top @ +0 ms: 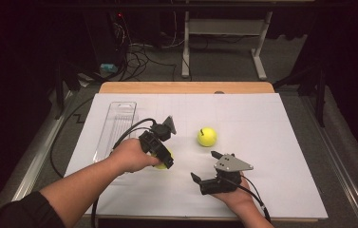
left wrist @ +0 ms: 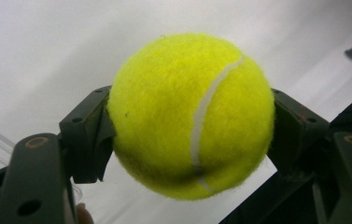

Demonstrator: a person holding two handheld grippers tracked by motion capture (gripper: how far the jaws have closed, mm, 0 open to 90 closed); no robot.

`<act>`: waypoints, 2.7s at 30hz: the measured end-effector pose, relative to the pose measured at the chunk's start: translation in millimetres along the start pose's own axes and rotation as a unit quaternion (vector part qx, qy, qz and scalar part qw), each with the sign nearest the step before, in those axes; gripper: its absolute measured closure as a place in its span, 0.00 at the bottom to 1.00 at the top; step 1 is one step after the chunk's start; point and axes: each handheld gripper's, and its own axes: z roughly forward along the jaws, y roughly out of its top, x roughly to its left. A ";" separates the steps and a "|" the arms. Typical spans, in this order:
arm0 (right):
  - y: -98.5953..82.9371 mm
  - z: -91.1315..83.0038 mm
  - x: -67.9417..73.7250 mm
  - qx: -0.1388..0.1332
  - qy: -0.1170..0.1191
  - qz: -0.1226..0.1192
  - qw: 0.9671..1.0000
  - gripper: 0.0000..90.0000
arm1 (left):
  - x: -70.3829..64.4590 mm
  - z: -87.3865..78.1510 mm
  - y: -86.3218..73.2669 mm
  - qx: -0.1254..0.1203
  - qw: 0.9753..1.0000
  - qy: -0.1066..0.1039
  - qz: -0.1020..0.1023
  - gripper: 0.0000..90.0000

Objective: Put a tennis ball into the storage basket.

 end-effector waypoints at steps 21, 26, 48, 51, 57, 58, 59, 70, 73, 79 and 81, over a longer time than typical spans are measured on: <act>-20.2 -34.6 -29.1 0.003 -0.045 0.012 0.999 0.00 | 18.7 -7.5 -12.2 0.000 1.000 0.003 -0.020 0.30; -26.0 -43.0 -35.6 0.003 -0.055 0.016 0.998 0.00 | 23.2 -10.3 -16.1 -0.003 1.000 0.004 -0.026 0.30; -34.0 -58.7 -49.1 -0.006 -0.076 0.035 0.996 0.00 | 41.3 -26.7 -36.3 -0.009 0.999 0.002 -0.047 0.30; -33.9 -58.9 -50.0 -0.007 -0.077 0.036 0.996 0.00 | 43.8 -29.3 -38.1 -0.008 0.999 0.000 -0.050 0.30; -33.6 -58.1 -49.8 -0.007 -0.076 0.037 0.996 0.00 | 49.5 -33.6 -39.6 -0.007 0.998 -0.001 -0.057 0.30; -33.5 -58.2 -49.5 -0.006 -0.074 0.037 0.997 0.00 | 50.1 -34.0 -39.7 -0.008 0.998 0.000 -0.058 0.30; -33.5 -58.0 -49.4 -0.007 -0.074 0.037 0.997 0.00 | 51.4 -35.0 -39.5 -0.006 0.998 -0.002 -0.059 0.30; -33.0 -57.4 -49.5 -0.007 -0.073 0.035 0.997 0.00 | 68.0 -46.3 -37.4 -0.009 0.997 0.006 -0.080 0.30; -32.8 -57.6 -49.5 -0.008 -0.072 0.036 0.997 0.00 | 73.0 -49.2 -38.0 -0.012 0.996 0.010 -0.086 0.30; -32.7 -57.5 -49.5 -0.008 -0.072 0.033 0.997 0.00 | 82.9 -55.8 -39.7 -0.013 0.995 0.016 -0.098 0.30; -32.6 -57.5 -49.4 -0.008 -0.071 0.034 0.997 0.00 | 85.4 -57.3 -40.1 -0.014 0.995 0.015 -0.101 0.30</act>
